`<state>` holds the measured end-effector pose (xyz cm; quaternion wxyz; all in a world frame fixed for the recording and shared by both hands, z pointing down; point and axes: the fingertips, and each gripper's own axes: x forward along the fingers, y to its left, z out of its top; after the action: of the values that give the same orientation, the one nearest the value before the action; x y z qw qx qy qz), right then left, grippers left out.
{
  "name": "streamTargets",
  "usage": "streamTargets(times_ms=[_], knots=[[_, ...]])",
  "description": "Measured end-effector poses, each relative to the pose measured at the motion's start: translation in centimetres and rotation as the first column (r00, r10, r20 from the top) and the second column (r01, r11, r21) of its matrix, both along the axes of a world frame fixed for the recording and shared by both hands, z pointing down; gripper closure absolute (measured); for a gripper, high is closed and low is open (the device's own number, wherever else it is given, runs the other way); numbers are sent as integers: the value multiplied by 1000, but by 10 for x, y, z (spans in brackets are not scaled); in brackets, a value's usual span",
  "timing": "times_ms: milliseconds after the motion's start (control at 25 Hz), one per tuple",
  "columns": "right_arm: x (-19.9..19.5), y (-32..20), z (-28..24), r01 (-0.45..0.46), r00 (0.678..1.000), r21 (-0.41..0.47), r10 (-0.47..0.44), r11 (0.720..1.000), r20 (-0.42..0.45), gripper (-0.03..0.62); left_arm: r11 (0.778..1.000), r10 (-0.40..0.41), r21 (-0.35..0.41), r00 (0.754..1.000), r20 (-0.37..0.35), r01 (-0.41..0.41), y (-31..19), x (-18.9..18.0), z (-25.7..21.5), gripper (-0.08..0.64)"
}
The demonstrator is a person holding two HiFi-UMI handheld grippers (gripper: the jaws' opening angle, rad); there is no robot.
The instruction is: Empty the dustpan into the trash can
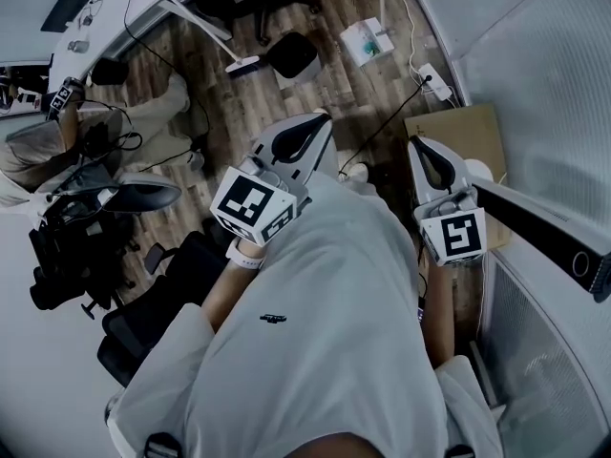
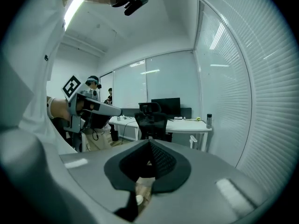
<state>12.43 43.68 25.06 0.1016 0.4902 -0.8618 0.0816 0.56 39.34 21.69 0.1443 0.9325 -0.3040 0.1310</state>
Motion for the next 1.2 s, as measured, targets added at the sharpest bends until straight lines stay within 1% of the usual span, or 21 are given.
streamTargets(times_ms=[80, 200, 360, 520, 600, 680, 760, 880, 960, 1000, 1120, 1200], knots=[[-4, -13, -8, -2, 1000, -14, 2, 1000, -11, 581, 1000, 3, -8, 1000, -5, -3, -11, 3, -5, 552], [-6, -19, -4, -23, 999, -24, 22, 999, -49, 581, 1000, 10, -18, 1000, -5, -10, -15, 4, -4, 552], [-9, -31, -5, -20, 1000, -14, 19, 1000, -6, 581, 999, 28, -24, 1000, -8, -28, -26, 3, 2, 552], [-3, -44, -4, -37, 999, -14, 36, 999, -22, 583, 999, 29, -26, 999, -15, -29, -47, 1, 5, 552], [4, -55, -1, -59, 998, -26, 59, 998, -10, 583, 1000, 22, -20, 1000, -18, -22, -60, 1, 5, 552], [8, -74, 2, -80, 997, -48, 80, 996, 3, 583, 1000, 8, -22, 1000, -27, -8, -80, -1, 6, 552], [8, -103, 3, -102, 995, -57, 102, 993, -5, 581, 1000, -8, -31, 999, -34, 7, -106, -6, 8, 552], [14, -137, 11, -148, 988, -96, 143, 984, -51, 581, 999, -26, -37, 999, -43, 24, -139, -10, 11, 552], [15, -154, 20, -156, 986, -138, 145, 978, -89, 581, 999, -34, -36, 998, -47, 32, -156, -11, 10, 552], [14, -161, 21, -153, 986, -146, 140, 977, -94, 581, 999, -36, -35, 998, -50, 34, -163, -11, 10, 552], [14, -174, 18, -150, 987, -127, 140, 981, -83, 583, 999, -32, -26, 998, -56, 30, -175, -9, 8, 552], [23, -174, 20, -162, 986, -108, 155, 981, -68, 583, 1000, -25, -12, 998, -54, 24, -175, 1, 12, 552]])
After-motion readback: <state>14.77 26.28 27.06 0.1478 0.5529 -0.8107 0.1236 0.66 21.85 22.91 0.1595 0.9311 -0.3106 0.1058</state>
